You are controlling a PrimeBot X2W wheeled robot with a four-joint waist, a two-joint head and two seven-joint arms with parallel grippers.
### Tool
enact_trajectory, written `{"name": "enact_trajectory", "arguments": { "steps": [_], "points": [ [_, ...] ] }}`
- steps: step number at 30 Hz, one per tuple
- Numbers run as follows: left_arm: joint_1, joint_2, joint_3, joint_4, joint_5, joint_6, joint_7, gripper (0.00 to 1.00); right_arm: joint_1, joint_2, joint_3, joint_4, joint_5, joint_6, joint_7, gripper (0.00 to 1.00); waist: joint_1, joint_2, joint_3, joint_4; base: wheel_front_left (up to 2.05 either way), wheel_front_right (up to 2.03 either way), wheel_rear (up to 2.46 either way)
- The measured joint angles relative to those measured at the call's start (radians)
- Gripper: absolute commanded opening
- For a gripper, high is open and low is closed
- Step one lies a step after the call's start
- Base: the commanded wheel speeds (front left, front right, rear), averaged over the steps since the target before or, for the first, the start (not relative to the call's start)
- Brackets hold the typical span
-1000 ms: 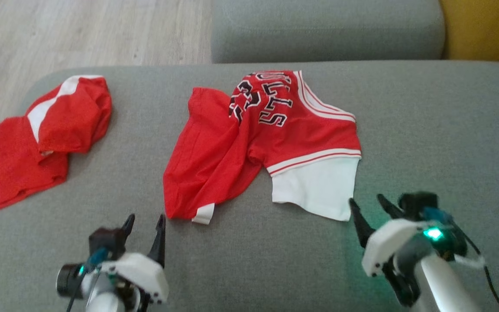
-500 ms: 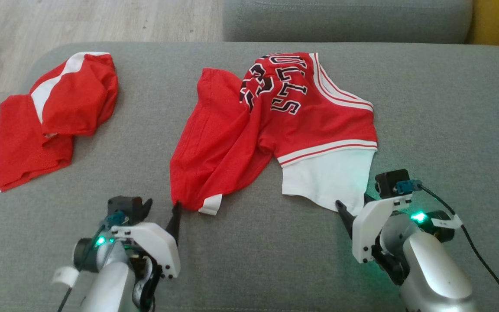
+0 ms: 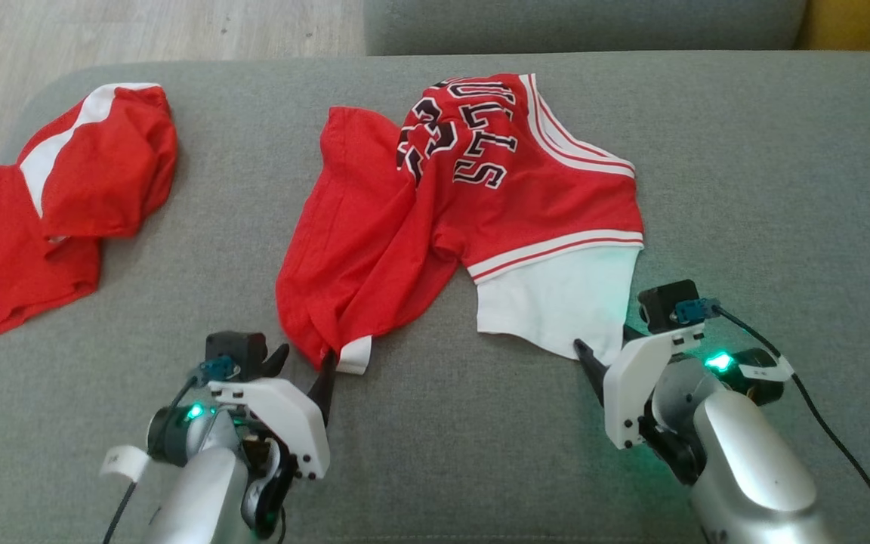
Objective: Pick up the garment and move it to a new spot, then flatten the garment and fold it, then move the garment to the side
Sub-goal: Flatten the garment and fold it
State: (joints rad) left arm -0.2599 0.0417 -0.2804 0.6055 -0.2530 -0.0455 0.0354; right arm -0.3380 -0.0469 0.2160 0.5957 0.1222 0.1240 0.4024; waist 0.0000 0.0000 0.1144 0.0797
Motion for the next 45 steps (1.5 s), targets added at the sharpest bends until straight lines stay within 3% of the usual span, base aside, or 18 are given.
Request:
{"name": "enact_trajectory", "arguments": {
  "steps": [8, 16, 19, 32, 33, 35, 36, 37, 38, 45],
  "points": [
    [0.038, 0.01, -0.012, -0.091, -0.014, 0.001, 0.079, 1.0, 0.0, 0.0, -0.002, -0.007, 0.0, 0.0, 0.0, 1.0, 0.0, 0.0, 0.006, -0.005, 0.0, 0.0, 0.0],
    [0.117, 0.036, -0.041, -0.269, -0.022, 0.002, 0.167, 1.0, 0.002, 0.0, -0.002, -0.008, 0.0, 0.0, 0.003, 1.0, 0.0, 0.0, -0.002, -0.011, 0.0, 0.0, 0.0],
    [0.156, 0.051, -0.043, -0.326, -0.022, 0.021, 0.202, 1.0, 0.003, 0.0, -0.005, -0.008, 0.0, 0.0, 0.003, 1.0, 0.0, 0.0, -0.002, -0.011, 0.0, 0.0, 0.0],
    [0.114, 0.074, -0.056, -0.297, -0.002, 0.035, 0.18, 1.0, 0.002, -0.001, 0.006, -0.029, 0.0, 0.0, 0.004, 1.0, 0.0, 0.0, 0.023, -0.016, 0.0, 0.0, 0.0],
    [0.107, 0.075, -0.059, -0.28, -0.002, 0.033, 0.18, 0.94, 0.001, -0.001, 0.007, -0.03, 0.0, 0.0, 0.004, 1.0, 0.0, 0.0, 0.025, -0.017, 0.0, 0.0, 0.0],
    [0.102, 0.075, -0.058, -0.249, -0.005, 0.028, 0.17, 0.32, 0.0, -0.001, 0.01, -0.031, 0.002, 0.0, 0.006, 1.0, 0.0, 0.0, 0.028, -0.018, 0.0, 0.0, 0.0],
    [0.097, 0.076, -0.06, -0.231, -0.004, 0.026, 0.164, 0.11, 0.0, -0.001, 0.012, -0.031, 0.003, 0.0, 0.013, 0.78, 0.0, 0.0, 0.028, -0.019, 0.0, 0.0, 0.0],
    [0.09, 0.077, -0.059, -0.211, -0.005, 0.016, 0.153, 0.0, 0.0, -0.002, 0.016, -0.031, 0.004, 0.0, 0.015, 0.18, 0.0, 0.0, 0.028, -0.018, 0.0, 0.0, 0.0],
    [0.082, 0.077, -0.057, -0.198, -0.012, 0.012, 0.144, 0.0, 0.0, -0.002, 0.02, -0.031, 0.008, 0.0, 0.016, 0.0, 0.0, 0.0, 0.026, -0.018, 0.0, 0.0, 0.0],
    [0.043, 0.077, -0.022, -0.131, -0.075, -0.013, 0.098, 0.0, 0.003, -0.002, -0.007, -0.008, 0.066, 0.0, -0.053, 0.0, 0.0, 0.0, -0.003, -0.026, 0.0, 0.0, 0.0]
  ]
}}
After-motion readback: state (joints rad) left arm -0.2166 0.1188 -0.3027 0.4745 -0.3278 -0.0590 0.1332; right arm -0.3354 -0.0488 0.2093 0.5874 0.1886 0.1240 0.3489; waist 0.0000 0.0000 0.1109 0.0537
